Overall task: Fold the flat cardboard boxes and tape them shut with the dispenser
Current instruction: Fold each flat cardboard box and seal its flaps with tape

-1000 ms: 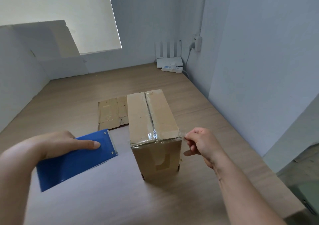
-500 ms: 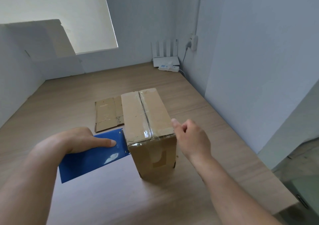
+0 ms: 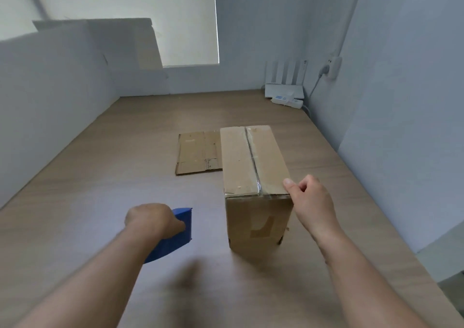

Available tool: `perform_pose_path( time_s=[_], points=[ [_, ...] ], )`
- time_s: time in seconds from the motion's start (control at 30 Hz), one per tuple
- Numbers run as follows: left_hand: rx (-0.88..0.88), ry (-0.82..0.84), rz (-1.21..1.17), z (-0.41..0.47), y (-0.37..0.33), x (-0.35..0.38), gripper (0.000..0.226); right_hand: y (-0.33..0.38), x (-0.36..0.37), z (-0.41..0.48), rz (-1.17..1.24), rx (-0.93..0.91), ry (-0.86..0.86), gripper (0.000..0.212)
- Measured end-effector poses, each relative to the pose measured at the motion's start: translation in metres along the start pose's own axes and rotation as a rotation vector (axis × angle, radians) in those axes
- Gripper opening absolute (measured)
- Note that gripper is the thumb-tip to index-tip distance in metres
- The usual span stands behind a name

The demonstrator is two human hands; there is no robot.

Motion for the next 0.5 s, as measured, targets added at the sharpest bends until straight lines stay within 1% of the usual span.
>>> perform_pose_path(
  time_s=[0.17, 0.23, 0.37, 0.43, 0.47, 0.5],
  points=[
    [0.068, -0.113, -0.108, 0.017, -0.004, 0.032, 0.028, 0.002, 0.001, 0.000, -0.005, -0.005, -0.004, 0.033],
    [0.078, -0.126, -0.122, 0.022, -0.003, 0.049, 0.025, 0.002, 0.001, 0.000, -0.026, 0.005, -0.009, 0.034],
    [0.042, -0.101, -0.159, 0.021, 0.000, 0.076, 0.038, 0.003, 0.000, 0.001, -0.053, 0.007, -0.001, 0.034],
    [0.018, -0.163, -0.169, 0.006, -0.003, 0.065, 0.044, 0.002, 0.001, 0.002, -0.063, 0.007, 0.012, 0.034],
    [0.059, -0.228, -0.244, -0.005, -0.009, 0.052, 0.046, 0.001, 0.001, 0.002, -0.071, 0.009, 0.016, 0.035],
    [0.147, -0.294, -0.391, -0.020, -0.020, 0.035, 0.048, 0.001, 0.001, 0.002, -0.079, 0.013, 0.019, 0.035]
  ],
)
Point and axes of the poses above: each hand's wrist, its own z-axis towards the middle knuckle, its own x-axis out of the palm, y = z × x, the point moved 10 cm from there along z, towards the middle knuckle, and after that the axes turned 14 degrees about y, right-handed, at the moved point
